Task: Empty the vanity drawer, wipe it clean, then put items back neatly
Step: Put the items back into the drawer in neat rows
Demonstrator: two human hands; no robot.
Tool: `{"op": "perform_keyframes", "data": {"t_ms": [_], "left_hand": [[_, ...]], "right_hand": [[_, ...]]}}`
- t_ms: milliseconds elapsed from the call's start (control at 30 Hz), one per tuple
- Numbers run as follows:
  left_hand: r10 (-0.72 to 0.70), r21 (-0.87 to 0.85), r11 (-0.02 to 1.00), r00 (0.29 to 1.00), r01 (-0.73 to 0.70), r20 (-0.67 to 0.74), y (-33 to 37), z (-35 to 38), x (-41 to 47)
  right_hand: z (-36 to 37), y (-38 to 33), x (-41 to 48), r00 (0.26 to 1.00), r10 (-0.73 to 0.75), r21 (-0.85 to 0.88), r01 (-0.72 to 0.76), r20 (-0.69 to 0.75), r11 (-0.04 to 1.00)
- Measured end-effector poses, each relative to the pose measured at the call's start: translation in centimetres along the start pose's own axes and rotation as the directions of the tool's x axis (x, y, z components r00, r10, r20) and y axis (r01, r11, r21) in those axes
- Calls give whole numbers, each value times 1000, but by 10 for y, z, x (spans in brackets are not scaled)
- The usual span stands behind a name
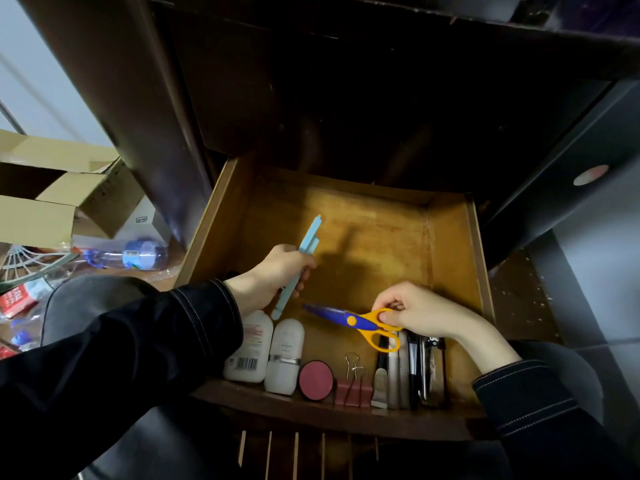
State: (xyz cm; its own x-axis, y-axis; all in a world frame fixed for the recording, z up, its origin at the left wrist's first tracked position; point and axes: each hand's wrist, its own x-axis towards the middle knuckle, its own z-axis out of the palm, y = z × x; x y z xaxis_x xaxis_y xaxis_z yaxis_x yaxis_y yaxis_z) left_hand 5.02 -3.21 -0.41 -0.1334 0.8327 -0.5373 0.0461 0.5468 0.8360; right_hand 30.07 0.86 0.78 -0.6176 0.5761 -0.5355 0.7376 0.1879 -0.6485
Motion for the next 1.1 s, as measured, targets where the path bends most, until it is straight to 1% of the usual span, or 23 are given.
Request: {"op": "perform_keyframes", "data": {"t_ms": [67, 200, 333, 467, 533, 600, 667, 733, 767, 833, 967, 1100], "left_hand": [[-24, 36, 999, 999, 23, 47, -2, 1, 2], [0, 34, 999, 996, -3, 86, -7, 0, 8], [-33, 27, 999, 995, 31, 91, -10, 1, 11], [-52, 32, 998, 994, 49, 100, -11, 5, 11], [-48, 31, 999, 994, 44, 103, -11, 5, 10], [-40, 30, 999, 995, 37, 95, -10, 5, 10], [-31, 22, 999, 996, 29, 81, -8, 5, 9], [-21, 9, 1000, 997, 20, 71, -7, 5, 7], [-13, 5, 1000, 998, 13, 68, -6, 4, 7], [-1, 6, 1000, 998, 1, 69, -6, 4, 6], [2, 16, 1000, 997, -3, 71, -5, 5, 5], [13, 12, 1000, 997, -14, 77, -5, 4, 5]], "right_hand": [[-3, 4, -1, 999, 35, -25, -36, -26, 999], [-2, 5, -2, 998, 51, -76, -55, -47, 996], [3, 0, 0, 996, 93, 10, -93, 17, 996], [7, -2, 1, 991, 115, 14, -117, 70, 993], [8, 0, 1, 990, 124, 56, -128, 72, 990], [7, 2, 1, 989, 145, 125, -146, 22, 981], [4, 5, 4, 978, 186, 198, -164, -96, 966], [2, 7, 5, 951, 220, 255, -163, -216, 953], [2, 7, 6, 944, 225, 277, -155, -243, 948], [3, 7, 6, 950, 213, 294, -142, -227, 945], [9, 4, 5, 968, 197, 240, -158, -153, 958], [20, 2, 5, 982, 177, 36, -175, -73, 984]]}}
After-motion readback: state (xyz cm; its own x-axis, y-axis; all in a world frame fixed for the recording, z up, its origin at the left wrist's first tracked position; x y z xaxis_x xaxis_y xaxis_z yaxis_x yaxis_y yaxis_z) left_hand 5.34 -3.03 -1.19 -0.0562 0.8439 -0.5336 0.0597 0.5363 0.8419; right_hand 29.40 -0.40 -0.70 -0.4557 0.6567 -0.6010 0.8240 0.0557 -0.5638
